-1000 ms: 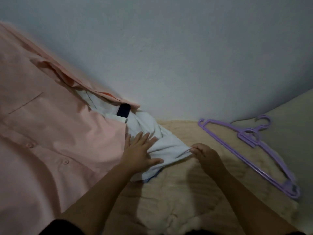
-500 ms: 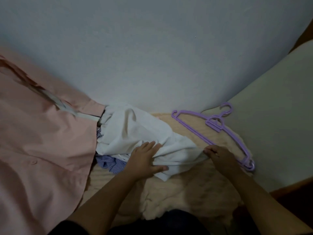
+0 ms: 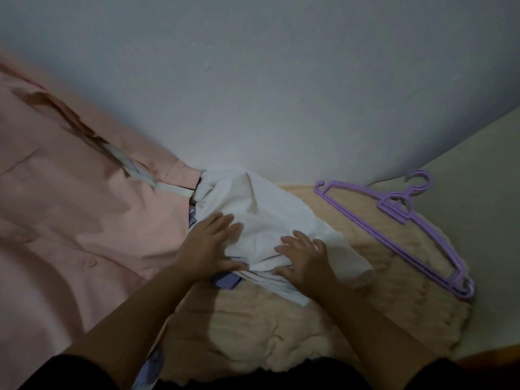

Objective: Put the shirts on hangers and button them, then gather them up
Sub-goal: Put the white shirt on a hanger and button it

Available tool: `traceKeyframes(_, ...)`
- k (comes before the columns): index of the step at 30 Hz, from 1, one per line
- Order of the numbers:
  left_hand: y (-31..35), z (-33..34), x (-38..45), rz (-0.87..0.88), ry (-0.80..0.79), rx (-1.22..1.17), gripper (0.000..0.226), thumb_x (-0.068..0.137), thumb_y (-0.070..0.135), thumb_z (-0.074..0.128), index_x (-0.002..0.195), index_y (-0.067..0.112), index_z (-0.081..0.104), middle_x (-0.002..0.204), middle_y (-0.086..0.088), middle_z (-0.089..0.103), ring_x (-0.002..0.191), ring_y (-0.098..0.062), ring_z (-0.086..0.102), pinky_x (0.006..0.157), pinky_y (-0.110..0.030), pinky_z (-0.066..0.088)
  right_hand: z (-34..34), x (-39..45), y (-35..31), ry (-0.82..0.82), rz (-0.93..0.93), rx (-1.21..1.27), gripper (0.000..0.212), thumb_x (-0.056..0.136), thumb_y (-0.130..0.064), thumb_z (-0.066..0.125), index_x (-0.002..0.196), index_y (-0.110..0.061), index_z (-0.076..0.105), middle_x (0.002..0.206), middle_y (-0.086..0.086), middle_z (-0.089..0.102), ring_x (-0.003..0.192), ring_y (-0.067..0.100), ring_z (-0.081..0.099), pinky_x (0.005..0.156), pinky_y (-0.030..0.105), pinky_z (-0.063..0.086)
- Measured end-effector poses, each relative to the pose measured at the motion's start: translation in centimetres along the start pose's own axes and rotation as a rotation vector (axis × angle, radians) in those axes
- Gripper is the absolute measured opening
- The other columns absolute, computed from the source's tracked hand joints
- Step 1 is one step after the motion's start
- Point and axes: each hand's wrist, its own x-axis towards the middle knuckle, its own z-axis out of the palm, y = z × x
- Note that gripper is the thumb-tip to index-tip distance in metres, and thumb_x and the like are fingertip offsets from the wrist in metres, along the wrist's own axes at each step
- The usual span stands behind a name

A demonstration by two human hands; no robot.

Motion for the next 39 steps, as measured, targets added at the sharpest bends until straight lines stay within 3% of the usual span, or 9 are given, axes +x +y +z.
traceKeyframes(3,-0.2,-1.2,0.0,-0.21,-0.108,0.01,0.104,0.061,0.097,0.03,0.137,0.029,0.051,0.147,0.0,0.044,0.138,-0.031,0.034,0.11,-0.052,0.027,-0.2,0.3,0.6,-0.003,0.005,0.002,0.025,0.072,-0.032,0.048,0.061,-0.027,0.07,0.074,-0.007,0.07,0.078,0.017,0.07,0.07,0.035,0.036)
traceKeyframes(6,0.2,-1.7,0.2,-0.389,-0.224,-0.08,0.117,0.048,0.102,0.014,0.146,0.04,0.031,0.157,0.011,0.023,0.146,-0.023,0.015,0.114,-0.048,0.008,-1.7,-0.2,2.2,-0.019,0.19,0.216,0.018,0.083,-0.015,0.052,0.073,-0.02,0.067,0.073,0.0,0.064,0.07,0.02,0.066,0.063,0.04,0.049)
traceKeyframes(11,3.7,-0.9,1.1,-0.37,-0.311,-0.247,0.124,0.042,0.104,0.005,0.148,0.042,0.023,0.158,0.008,0.023,0.144,-0.018,0.021,0.113,-0.044,0.01,-4.8,-2.8,7.2,-0.018,0.548,0.364,0.023,0.097,-0.027,0.048,0.088,-0.008,0.058,0.085,0.007,0.058,0.088,0.027,0.056,0.072,0.03,0.035)
traceKeyframes(18,8.8,0.1,2.6,-0.266,-0.266,-0.346,0.128,0.042,0.104,0.01,0.148,0.035,0.03,0.148,0.01,0.039,0.137,-0.015,0.032,0.111,-0.04,0.018,-8.1,-6.2,10.3,0.081,0.7,0.181,0.042,0.089,-0.047,0.037,0.098,-0.016,0.063,0.095,0.012,0.064,0.099,0.033,0.059,0.083,0.036,0.041)
traceKeyframes(21,8.1,0.1,2.3,-0.293,-0.172,-0.319,0.123,0.048,0.102,0.009,0.147,0.033,0.032,0.155,0.007,0.028,0.143,-0.016,0.022,0.113,-0.039,0.014,-7.5,-5.0,9.3,0.105,0.602,-0.022,0.061,0.079,-0.06,0.032,0.106,-0.019,0.068,0.106,0.007,0.068,0.101,0.03,0.059,0.088,0.039,0.045)
traceKeyframes(26,4.5,-0.5,0.7,-0.341,-0.062,-0.28,0.114,0.06,0.097,0.018,0.149,0.026,0.029,0.158,0.003,0.024,0.146,-0.017,0.018,0.114,-0.04,0.013,-4.5,-0.8,3.3,0.163,0.296,0.069,0.037,0.075,-0.048,0.054,0.088,-0.019,0.071,0.088,0.004,0.069,0.084,0.03,0.064,0.071,0.042,0.052)
traceKeyframes(29,2.1,-0.9,-0.1,-0.392,0.016,-0.27,0.111,0.066,0.093,0.03,0.15,0.021,0.028,0.156,-0.002,0.028,0.143,-0.019,0.027,0.113,-0.042,0.021,-2.7,2.2,-0.6,0.092,0.115,0.106,0.032,0.079,-0.044,0.058,0.098,-0.02,0.07,0.103,0.002,0.066,0.1,0.026,0.059,0.082,0.04,0.047)
traceKeyframes(33,-0.4,-1.3,-0.8,-0.427,0.116,-0.335,0.103,0.073,0.082,0.046,0.149,0.014,0.029,0.15,-0.006,0.04,0.135,-0.022,0.041,0.108,-0.042,0.036,-0.8,6.0,-4.8,0.022,0.043,0.069,0.038,0.086,-0.038,0.06,0.124,-0.03,0.057,0.139,-0.001,0.046,0.134,0.02,0.032,0.102,0.04,0.025)
traceKeyframes(39,-1.5,-1.2,-1.0,-0.42,0.155,-0.443,0.098,0.076,0.078,0.048,0.15,0.016,0.029,0.141,-0.001,0.05,0.123,-0.01,0.048,0.102,-0.032,0.041,0.7,9.9,-6.7,-0.188,-0.053,-0.163,0.063,0.09,-0.052,0.048,0.146,-0.039,0.02,0.159,-0.003,0.001,0.145,0.022,-0.007,0.113,0.049,0.005)
